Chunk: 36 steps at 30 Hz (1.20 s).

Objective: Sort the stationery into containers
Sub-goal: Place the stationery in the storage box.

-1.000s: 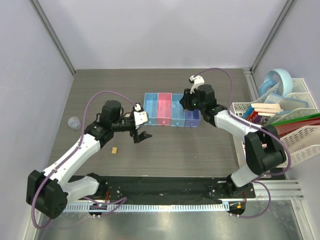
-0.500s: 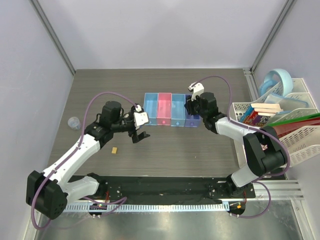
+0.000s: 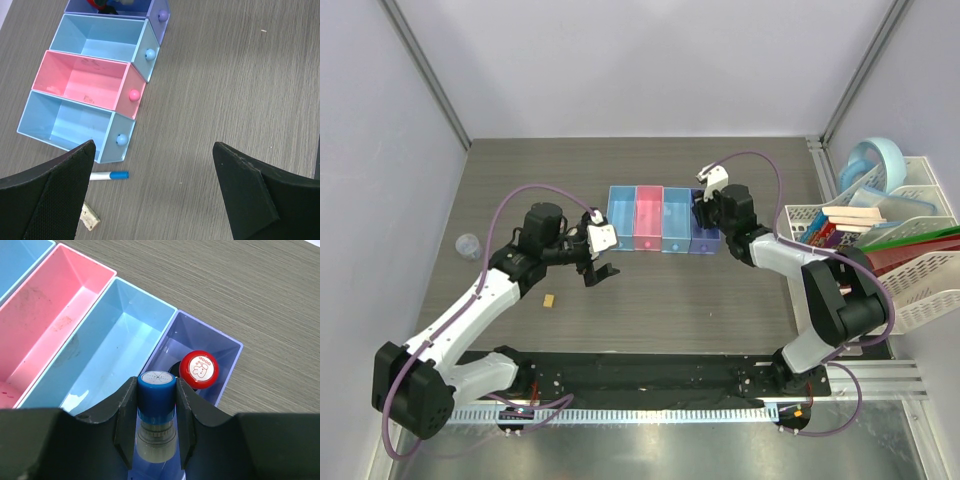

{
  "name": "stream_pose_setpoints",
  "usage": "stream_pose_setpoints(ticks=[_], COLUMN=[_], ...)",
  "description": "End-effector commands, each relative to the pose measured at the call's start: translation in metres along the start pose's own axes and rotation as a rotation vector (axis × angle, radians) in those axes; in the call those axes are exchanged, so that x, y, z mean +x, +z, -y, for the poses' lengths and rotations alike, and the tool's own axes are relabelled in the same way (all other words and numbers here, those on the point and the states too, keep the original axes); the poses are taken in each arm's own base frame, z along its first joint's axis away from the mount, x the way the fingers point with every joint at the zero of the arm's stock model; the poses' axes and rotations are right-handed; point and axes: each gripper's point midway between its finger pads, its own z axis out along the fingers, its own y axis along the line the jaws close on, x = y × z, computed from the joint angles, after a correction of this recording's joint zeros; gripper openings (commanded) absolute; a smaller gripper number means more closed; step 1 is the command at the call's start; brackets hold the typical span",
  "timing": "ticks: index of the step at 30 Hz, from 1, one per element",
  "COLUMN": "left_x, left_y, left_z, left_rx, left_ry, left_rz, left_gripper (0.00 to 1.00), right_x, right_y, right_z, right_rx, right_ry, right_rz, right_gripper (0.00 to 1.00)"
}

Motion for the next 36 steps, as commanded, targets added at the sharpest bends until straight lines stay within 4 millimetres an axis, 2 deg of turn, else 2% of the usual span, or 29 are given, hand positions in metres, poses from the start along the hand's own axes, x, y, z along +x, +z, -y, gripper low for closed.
stream_pose_setpoints(ticks=[1,16,36], left_x=[-0.009,-0.009,-0.01], left_y=[-0.004,-0.004,-0.004], left_z=[-0.002,0.0,0.0], left_rx=[-0.014,-0.008,-0.003], left_ry=[0.031,0.029,0.029], left_rz=[0.022,0.025,0.028], left_gripper=[1.0,1.0,1.0], right_x=[-0.011,0.011,0.009], right_y=[0.002,0.005,0.005], right_z=[0.004,-0.001,-0.003], right_rx=[0.008,-0.017,-0.027], right_ry=[-0.005,0.009,0.014], right_rz=[0.049,-0.01,-0.009], right_gripper=[0.25,0.26,0.29])
